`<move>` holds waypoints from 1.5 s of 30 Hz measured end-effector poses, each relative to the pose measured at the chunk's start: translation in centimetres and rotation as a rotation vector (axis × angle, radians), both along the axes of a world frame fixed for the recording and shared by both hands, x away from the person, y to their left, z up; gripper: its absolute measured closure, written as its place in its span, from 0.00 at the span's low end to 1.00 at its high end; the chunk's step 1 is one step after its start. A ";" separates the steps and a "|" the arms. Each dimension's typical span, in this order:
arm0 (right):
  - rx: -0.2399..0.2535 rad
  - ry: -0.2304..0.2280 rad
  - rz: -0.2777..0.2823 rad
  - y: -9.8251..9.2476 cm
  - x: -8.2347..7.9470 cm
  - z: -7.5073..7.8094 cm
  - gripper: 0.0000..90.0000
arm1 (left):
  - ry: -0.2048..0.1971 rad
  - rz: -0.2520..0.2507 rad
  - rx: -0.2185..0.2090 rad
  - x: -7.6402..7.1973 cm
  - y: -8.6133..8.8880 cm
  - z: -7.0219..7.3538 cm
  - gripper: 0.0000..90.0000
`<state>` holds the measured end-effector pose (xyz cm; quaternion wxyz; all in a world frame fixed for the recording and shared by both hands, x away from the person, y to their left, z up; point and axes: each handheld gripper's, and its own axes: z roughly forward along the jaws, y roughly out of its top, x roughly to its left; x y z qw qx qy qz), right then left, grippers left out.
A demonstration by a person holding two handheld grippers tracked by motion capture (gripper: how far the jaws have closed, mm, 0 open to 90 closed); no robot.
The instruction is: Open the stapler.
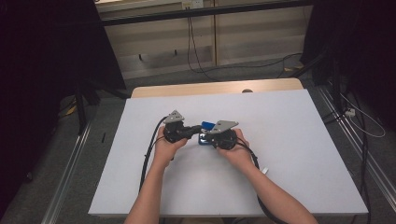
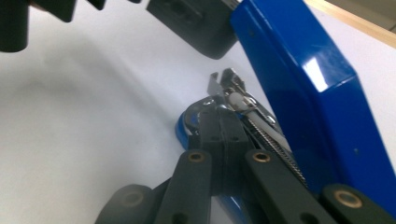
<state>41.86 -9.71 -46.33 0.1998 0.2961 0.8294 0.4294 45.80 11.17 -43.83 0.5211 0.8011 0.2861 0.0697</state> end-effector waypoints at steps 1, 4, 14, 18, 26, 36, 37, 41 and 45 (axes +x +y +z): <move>0.008 -0.008 -0.006 0.0 0.0 0.0 1.00 | 0.001 0.000 -0.002 0.0 0.0 0.0 1.00; 0.054 -0.017 -0.032 0.0 0.0 0.1 1.00 | -0.003 -0.003 0.002 0.0 0.0 0.1 1.00; 0.079 -0.065 -0.086 0.4 0.0 0.4 1.00 | -0.009 -0.003 -0.013 0.1 0.0 0.1 1.00; 0.069 -0.073 -0.092 0.5 -0.1 0.5 1.00 | -0.013 -0.004 0.003 0.2 0.0 0.0 0.99; 0.067 -0.081 -0.095 0.5 -0.1 0.4 1.00 | -0.008 -0.005 0.034 0.4 -0.6 -0.9 0.99; 0.043 -0.110 -0.115 0.5 -0.4 0.6 1.00 | -0.017 -0.018 0.075 0.5 -1.0 -1.6 1.00; 0.043 -0.106 -0.117 0.5 -0.3 0.7 1.00 | -0.015 -0.015 0.078 0.5 -1.0 -1.6 1.00; 0.026 -0.116 -0.124 0.5 -0.4 0.9 1.00 | -0.022 -0.009 0.099 0.5 -1.2 -1.8 1.00; 0.016 -0.124 -0.133 0.5 -0.5 1.1 1.00 | -0.023 -0.009 0.091 0.5 -1.6 -2.0 1.00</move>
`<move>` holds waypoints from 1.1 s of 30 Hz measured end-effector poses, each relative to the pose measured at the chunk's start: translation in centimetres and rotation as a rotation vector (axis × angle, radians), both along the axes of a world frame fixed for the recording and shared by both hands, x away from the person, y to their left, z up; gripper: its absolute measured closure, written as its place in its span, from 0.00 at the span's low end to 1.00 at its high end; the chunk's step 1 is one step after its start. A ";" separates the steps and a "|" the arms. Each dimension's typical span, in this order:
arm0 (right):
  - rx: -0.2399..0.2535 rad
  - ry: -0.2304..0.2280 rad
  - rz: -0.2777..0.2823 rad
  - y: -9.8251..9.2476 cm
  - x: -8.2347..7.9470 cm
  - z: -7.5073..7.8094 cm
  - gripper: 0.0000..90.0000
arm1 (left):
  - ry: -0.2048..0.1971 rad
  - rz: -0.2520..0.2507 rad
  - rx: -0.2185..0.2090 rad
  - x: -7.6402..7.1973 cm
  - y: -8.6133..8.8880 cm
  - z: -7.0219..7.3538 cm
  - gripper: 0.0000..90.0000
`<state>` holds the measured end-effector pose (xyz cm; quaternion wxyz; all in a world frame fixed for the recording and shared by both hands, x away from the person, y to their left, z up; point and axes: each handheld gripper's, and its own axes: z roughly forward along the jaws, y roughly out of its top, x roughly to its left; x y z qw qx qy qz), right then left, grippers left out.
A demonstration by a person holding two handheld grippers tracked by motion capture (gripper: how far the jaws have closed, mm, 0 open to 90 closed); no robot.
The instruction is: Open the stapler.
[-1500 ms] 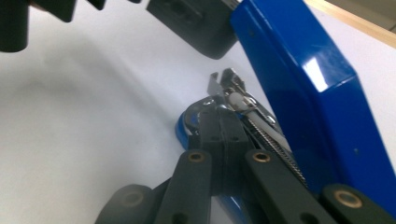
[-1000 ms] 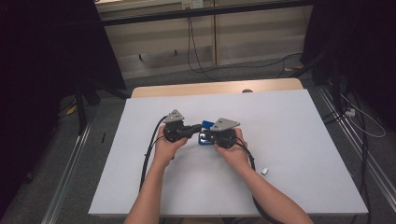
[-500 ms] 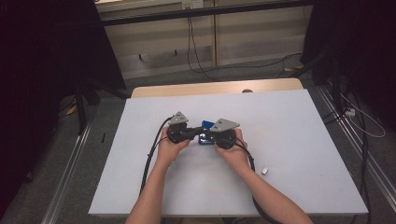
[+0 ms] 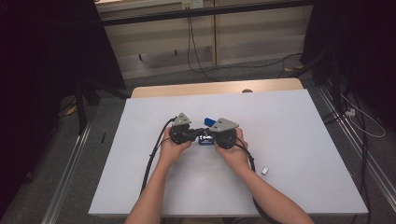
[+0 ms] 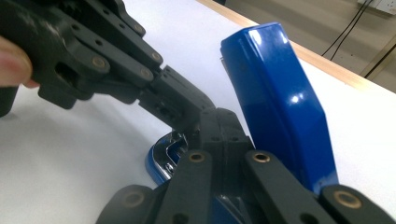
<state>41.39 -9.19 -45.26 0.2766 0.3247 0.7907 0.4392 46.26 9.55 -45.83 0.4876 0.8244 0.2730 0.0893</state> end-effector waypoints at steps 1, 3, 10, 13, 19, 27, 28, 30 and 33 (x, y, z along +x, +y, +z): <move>-0.006 -0.006 -0.001 0.0 0.0 0.1 1.00 | -0.007 0.000 0.005 0.0 -0.2 -0.1 1.00; -0.009 -0.007 -0.011 -0.1 0.0 0.2 1.00 | -0.021 -0.004 0.027 0.0 -0.2 0.0 1.00; -0.035 -0.037 -0.029 -0.2 -0.2 0.7 1.00 | -0.006 -0.009 0.012 0.1 -0.1 0.0 1.00; -0.045 -0.042 -0.033 -0.4 -0.2 0.9 1.00 | -0.006 -0.011 0.007 0.1 -0.1 -0.1 1.00; -0.068 -0.078 -0.070 -0.8 -0.5 1.4 1.00 | 0.003 -0.011 0.001 0.2 0.0 -0.1 1.00; -0.071 -0.075 -0.109 -1.3 -0.6 1.9 1.00 | -0.004 -0.011 0.003 0.2 -0.1 -0.1 1.00; -0.074 -0.075 -0.118 -1.4 -0.7 2.0 1.00 | -0.001 -0.013 0.001 0.2 0.0 -0.1 1.00; -0.079 -0.075 -0.122 -1.6 -0.7 2.1 1.00 | -0.005 -0.013 0.004 0.2 0.0 -0.1 1.00; -0.095 -0.083 -0.139 -1.9 -0.7 2.2 1.00 | -0.007 -0.013 0.003 0.2 0.0 -0.1 1.00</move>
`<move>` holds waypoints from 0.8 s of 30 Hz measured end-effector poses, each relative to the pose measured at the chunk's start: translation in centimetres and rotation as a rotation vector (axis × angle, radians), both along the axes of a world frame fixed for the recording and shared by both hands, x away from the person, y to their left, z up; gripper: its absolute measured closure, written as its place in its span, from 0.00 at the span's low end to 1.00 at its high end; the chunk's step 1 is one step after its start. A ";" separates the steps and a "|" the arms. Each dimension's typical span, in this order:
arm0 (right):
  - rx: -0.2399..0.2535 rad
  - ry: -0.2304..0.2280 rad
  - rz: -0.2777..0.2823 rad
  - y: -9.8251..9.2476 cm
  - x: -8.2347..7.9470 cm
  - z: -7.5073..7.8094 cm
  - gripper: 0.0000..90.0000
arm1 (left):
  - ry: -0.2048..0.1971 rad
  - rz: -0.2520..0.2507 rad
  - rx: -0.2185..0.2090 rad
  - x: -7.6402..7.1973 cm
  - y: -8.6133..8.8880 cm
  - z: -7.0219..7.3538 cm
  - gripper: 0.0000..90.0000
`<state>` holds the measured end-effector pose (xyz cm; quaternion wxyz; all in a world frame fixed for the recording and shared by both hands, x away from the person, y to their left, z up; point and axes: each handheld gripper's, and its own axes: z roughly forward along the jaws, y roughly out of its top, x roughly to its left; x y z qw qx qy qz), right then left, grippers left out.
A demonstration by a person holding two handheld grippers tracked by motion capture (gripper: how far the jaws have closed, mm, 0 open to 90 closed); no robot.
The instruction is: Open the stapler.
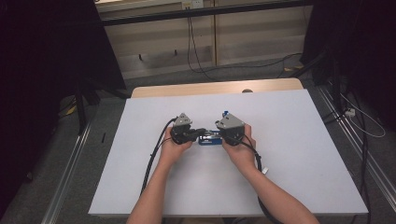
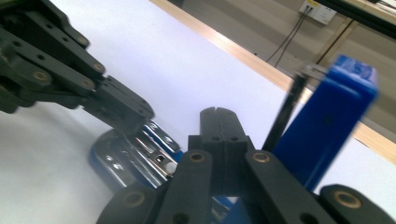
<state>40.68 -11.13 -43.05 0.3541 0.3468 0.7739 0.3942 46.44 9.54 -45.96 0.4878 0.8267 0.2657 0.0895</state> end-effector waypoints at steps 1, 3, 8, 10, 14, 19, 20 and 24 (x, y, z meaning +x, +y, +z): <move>0.005 0.004 -0.005 -0.2 0.0 0.0 1.00 | 0.002 -0.001 -0.002 0.0 0.0 0.0 1.00; 0.002 0.007 -0.014 -0.5 0.0 0.1 1.00 | 0.003 -0.002 -0.002 0.0 0.0 0.0 1.00; -0.003 0.010 -0.024 -1.0 -0.2 0.1 1.00 | -0.002 -0.001 0.001 0.0 0.0 0.0 1.00; 0.010 0.011 -0.026 -1.4 -0.2 0.0 1.00 | -0.003 -0.001 0.002 -0.1 0.0 0.0 1.00; 0.004 0.015 -0.032 -1.8 -0.3 0.0 1.00 | 0.007 -0.004 -0.009 0.0 0.1 -0.1 1.00; 0.055 0.036 -0.038 -2.7 0.1 -0.2 1.00 | 0.006 -0.005 -0.007 0.0 0.1 -0.1 1.00; 0.054 0.037 -0.036 -2.8 0.0 -0.2 1.00 | 0.007 -0.006 -0.008 0.0 0.1 -0.1 1.00; 0.037 0.037 -0.032 -2.7 0.0 -0.2 1.00 | 0.006 -0.008 -0.007 0.0 0.1 -0.1 1.00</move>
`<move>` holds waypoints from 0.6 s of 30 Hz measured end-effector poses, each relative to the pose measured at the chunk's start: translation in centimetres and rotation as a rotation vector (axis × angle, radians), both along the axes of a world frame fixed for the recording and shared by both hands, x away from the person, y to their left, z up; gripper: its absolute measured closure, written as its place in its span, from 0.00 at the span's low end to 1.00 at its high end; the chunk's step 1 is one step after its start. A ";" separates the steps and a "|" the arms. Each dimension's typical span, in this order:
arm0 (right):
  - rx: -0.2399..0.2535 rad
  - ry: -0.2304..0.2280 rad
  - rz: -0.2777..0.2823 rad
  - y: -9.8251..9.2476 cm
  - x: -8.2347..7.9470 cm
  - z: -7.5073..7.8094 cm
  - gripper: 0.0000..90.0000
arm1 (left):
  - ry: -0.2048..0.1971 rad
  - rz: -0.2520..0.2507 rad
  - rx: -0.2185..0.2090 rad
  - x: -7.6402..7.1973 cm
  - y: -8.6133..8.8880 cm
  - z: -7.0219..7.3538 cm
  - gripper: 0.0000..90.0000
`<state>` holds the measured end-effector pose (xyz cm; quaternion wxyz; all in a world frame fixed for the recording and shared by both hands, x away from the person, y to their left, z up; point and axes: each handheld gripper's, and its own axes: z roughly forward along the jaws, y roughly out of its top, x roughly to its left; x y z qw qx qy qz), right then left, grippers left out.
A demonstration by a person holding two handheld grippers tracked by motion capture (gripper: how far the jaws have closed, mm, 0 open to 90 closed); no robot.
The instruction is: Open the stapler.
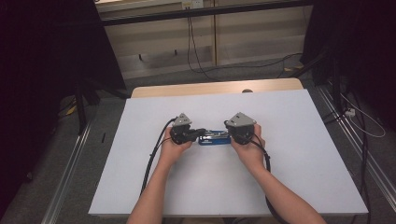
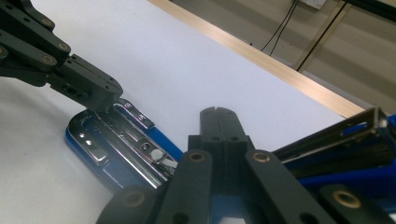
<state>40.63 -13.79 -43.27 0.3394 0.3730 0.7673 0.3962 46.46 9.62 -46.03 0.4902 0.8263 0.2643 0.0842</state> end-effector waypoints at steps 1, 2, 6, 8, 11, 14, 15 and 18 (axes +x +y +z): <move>0.012 0.005 -0.003 -0.1 0.0 0.0 1.00 | 0.000 0.001 0.003 0.0 0.0 0.0 1.00; 0.018 0.009 -0.003 -0.1 0.1 -0.1 1.00 | -0.001 0.002 0.002 0.0 0.0 0.0 1.00; 0.006 0.016 0.008 0.1 0.1 -0.5 1.00 | -0.002 0.001 0.002 0.0 0.0 0.0 1.00; 0.010 0.013 0.005 0.1 0.1 -0.6 1.00 | -0.001 0.000 0.000 0.0 0.0 0.0 1.00; 0.006 0.016 0.004 0.1 0.1 -0.5 1.00 | 0.004 0.002 -0.004 0.0 0.0 0.0 1.00; -0.004 0.018 -0.014 -0.2 0.2 -0.5 1.00 | 0.004 0.004 -0.005 0.0 0.0 0.0 1.00; 0.006 0.023 -0.015 -0.5 0.3 -0.6 1.00 | 0.006 0.005 -0.009 0.0 0.0 0.0 1.00; 0.015 0.034 -0.041 -1.5 0.2 -0.9 1.00 | 0.013 0.004 -0.017 0.0 0.1 -0.1 1.00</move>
